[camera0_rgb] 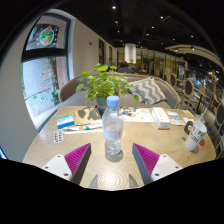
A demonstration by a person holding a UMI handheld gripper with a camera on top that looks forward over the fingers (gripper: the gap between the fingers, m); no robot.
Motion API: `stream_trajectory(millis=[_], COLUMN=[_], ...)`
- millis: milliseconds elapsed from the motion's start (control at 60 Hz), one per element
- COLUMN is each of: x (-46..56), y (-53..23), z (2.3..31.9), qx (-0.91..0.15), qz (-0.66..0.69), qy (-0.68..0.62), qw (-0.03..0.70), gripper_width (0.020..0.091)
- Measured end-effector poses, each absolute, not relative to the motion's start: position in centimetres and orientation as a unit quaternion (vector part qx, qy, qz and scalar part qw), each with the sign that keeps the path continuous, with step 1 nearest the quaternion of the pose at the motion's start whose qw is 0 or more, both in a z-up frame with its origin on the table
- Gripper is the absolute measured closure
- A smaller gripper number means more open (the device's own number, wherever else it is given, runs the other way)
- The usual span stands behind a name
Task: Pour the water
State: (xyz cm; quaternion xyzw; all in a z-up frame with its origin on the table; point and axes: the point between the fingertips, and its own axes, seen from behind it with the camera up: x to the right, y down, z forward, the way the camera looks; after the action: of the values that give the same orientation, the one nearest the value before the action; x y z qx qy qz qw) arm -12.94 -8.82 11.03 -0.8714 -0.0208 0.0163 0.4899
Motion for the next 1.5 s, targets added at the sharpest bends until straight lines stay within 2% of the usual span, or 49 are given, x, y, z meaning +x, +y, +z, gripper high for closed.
stream_trajectory(millis=[133,333,417,483,567,600,633,650,683,733,750,867,1017,1150,1333,1483,1500], x=[-12.7,-13.4,-13.5,-13.6,-13.9,-14.0,-14.0,-14.0,-14.0,-13.9,-13.9,-13.5,-13.0,-11.8,-8.9,-4.4,-3.5], y=[-3.6,0.8,1.8,2.3,2.4,2.6,2.6,2.6,2.5,2.5,2.5,2.0,1.1,-0.1,-0.9,-0.7,-0.3], z=[8.8,6.3,5.9,6.1,6.1,6.1,6.1,6.1,6.1,6.1,6.1,6.7,9.6,14.2,21.8,26.3,25.9], qx=[-0.863,-0.851,-0.847,-0.843,-0.841,-0.841,-0.84,-0.841,-0.842,-0.842,-0.843,-0.843,-0.836,-0.824,-0.785,-0.729,-0.719], qz=[0.013,0.015,0.019,0.029,0.038,0.04,0.042,0.043,0.046,0.048,0.047,0.044,0.054,0.101,0.22,0.345,0.361], qy=[-0.024,-0.045,-0.04,-0.033,-0.034,-0.039,-0.04,-0.04,-0.036,-0.032,-0.03,-0.022,-0.006,0.041,0.139,0.234,0.247], qw=[0.504,0.523,0.53,0.537,0.539,0.539,0.539,0.539,0.537,0.536,0.536,0.536,0.546,0.556,0.562,0.543,0.54], gripper_width=[0.0264,0.0374,0.0461,0.06,0.0635,0.0678,0.0682,0.0714,0.0716,0.0752,0.0788,0.0789,0.079,0.0789,0.079,0.0792,0.0793])
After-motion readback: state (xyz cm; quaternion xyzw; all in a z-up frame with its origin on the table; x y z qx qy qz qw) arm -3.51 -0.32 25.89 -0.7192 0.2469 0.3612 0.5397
